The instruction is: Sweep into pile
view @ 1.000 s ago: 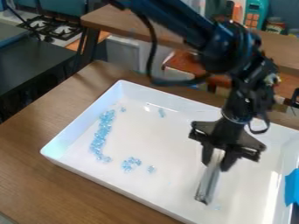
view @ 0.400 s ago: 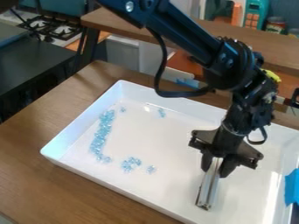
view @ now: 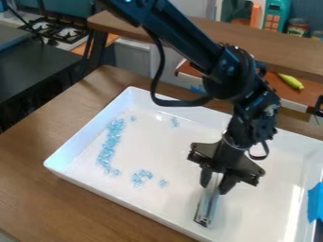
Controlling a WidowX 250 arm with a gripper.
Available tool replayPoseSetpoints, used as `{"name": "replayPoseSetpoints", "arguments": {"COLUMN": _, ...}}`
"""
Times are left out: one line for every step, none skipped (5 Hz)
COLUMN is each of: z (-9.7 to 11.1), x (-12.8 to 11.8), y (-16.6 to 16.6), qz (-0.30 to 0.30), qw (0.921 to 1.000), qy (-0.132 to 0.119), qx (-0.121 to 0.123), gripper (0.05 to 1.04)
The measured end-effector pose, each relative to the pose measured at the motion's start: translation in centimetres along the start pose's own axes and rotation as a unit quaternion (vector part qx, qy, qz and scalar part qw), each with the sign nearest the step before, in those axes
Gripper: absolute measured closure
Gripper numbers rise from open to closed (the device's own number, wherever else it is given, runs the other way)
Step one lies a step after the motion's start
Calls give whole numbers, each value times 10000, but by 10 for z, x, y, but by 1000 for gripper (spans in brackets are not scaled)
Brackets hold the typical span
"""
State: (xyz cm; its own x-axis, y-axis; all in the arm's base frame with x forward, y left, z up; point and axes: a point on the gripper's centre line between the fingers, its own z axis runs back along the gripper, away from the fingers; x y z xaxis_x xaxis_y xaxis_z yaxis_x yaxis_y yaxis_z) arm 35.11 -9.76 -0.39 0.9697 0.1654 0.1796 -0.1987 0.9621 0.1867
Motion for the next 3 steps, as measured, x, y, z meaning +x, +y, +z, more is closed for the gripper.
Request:
{"name": "replayPoseSetpoints", "arguments": {"z": -3, "x": 4, "y": 24, "qz": 73, "qw": 9992, "qy": 95, "qx": 381, "gripper": 725}}
{"name": "replayPoseSetpoints", "arguments": {"z": -3, "x": 10, "y": 55, "qz": 227, "qw": 9970, "qy": -11, "qx": 735, "gripper": 725}}
{"name": "replayPoseSetpoints", "arguments": {"z": -10, "x": 15, "y": 79, "qz": 370, "qw": 9940, "qy": -212, "qx": 1007, "gripper": 725}}
